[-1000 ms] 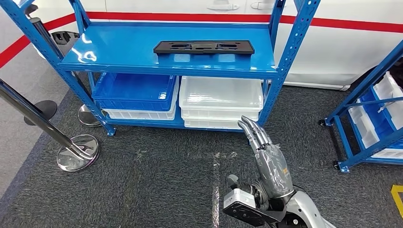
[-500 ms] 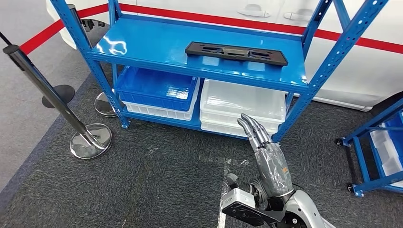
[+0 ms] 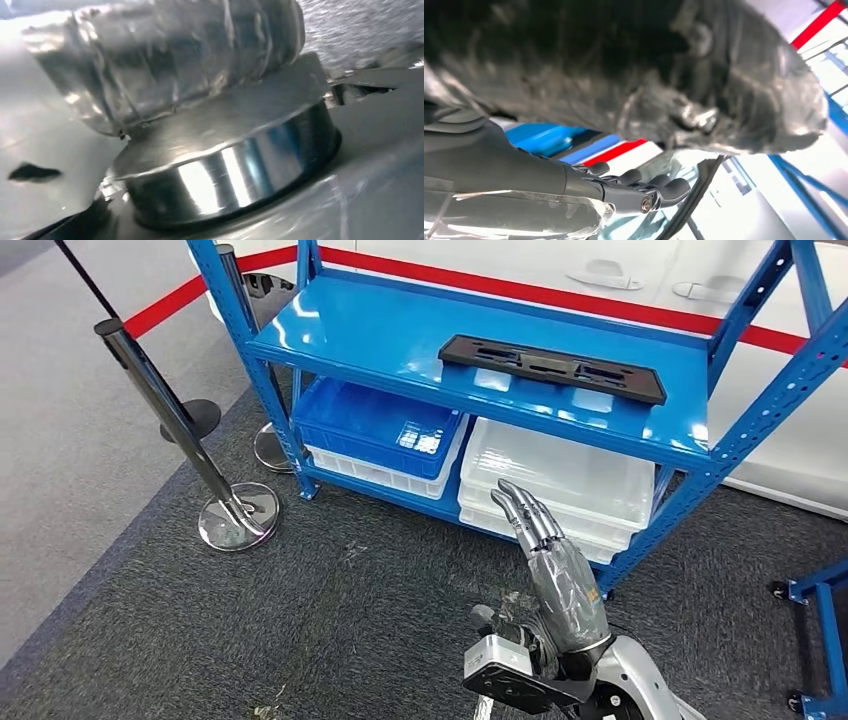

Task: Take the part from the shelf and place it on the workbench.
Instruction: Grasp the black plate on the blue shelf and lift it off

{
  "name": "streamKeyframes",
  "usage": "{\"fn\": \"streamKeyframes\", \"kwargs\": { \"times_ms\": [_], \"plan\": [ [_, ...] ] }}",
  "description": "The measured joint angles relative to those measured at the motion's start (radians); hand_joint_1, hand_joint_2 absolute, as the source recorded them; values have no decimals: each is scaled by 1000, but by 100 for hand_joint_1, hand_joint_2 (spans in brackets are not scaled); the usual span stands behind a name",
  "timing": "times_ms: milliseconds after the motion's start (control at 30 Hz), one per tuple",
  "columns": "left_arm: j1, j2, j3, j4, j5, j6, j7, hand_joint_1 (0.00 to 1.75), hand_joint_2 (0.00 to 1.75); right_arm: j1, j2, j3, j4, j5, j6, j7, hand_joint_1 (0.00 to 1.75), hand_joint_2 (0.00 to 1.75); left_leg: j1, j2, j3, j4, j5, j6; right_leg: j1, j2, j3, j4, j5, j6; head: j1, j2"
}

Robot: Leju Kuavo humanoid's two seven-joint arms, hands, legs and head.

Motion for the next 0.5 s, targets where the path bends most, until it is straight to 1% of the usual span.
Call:
{"fn": "streamKeyframes", "kwargs": {
  "times_ms": [33,67,100,133,167,200,233,300,333,367,400,433,467,500],
  "plan": [
    [0,0,-1,0,0,0,-1,0,0,0,0,0,1,-9,-1,-2,0,0,2,1,3,-17,24,-2,-1,-5,5,0,-4,1,0,0],
    [1,1,-1,0,0,0,-1,0,0,0,1,0,2,-17,-1,-3,0,0,4,2,26,-69,63,-3,-2,-8,11,0,-8,3,0,0],
    [2,2,-2,0,0,0,0,0,0,0,1,0,3,-23,-1,-4,0,0,6,4,57,-140,101,-2,-3,-10,17,0,-12,6,0,0],
    [3,2,-2,0,0,0,0,0,0,0,1,0,4,-28,-2,-4,0,0,5,6,89,-204,125,0,-1,-11,20,1,-17,11,0,0],
    [4,3,-2,0,0,0,1,0,0,0,1,0,4,-32,-2,-4,0,0,3,7,111,-249,136,5,0,-11,22,1,-20,16,0,0],
    [5,3,-3,0,1,0,1,0,0,-1,1,0,5,-37,-3,-4,0,0,1,7,122,-271,135,10,2,-11,21,1,-22,21,1,0],
    [5,3,-3,0,1,0,1,0,0,-1,1,0,6,-42,-3,-4,0,0,-1,6,125,-276,128,16,3,-11,21,0,-23,27,1,0],
    [5,3,-3,0,1,-1,0,0,0,-2,1,-1,7,-53,-4,-4,0,0,1,4,131,-285,127,29,1,-11,23,0,-27,38,2,0],
    [5,3,-4,0,1,-1,0,0,0,-3,1,-2,7,-59,-4,-3,0,0,3,4,137,-290,126,36,1,-10,19,15,-37,43,3,0],
    [5,3,-4,0,2,-1,0,0,0,-4,1,-3,8,-65,-3,-3,0,0,5,4,143,-295,126,42,1,-8,3,51,-56,46,5,0],
    [5,2,-4,0,2,-1,0,0,0,-5,0,-4,9,-71,-3,-2,0,0,5,4,148,-297,123,46,2,-6,-28,109,-81,48,6,0],
    [5,2,-4,0,2,-1,0,0,0,-5,-1,-5,10,-77,-3,-2,0,0,4,4,150,-297,120,50,3,-4,-68,181,-108,49,7,0],
    [6,2,-4,0,2,-1,0,0,0,-5,-1,-7,12,-83,-3,-2,0,0,3,5,153,-296,117,53,3,-2,-108,246,-127,50,8,0],
    [6,2,-4,0,2,-1,-1,0,0,-4,-2,-8,15,-90,-3,-1,0,0,2,4,156,-296,113,54,3,-1,-136,284,-128,50,8,0]
  ]
}}
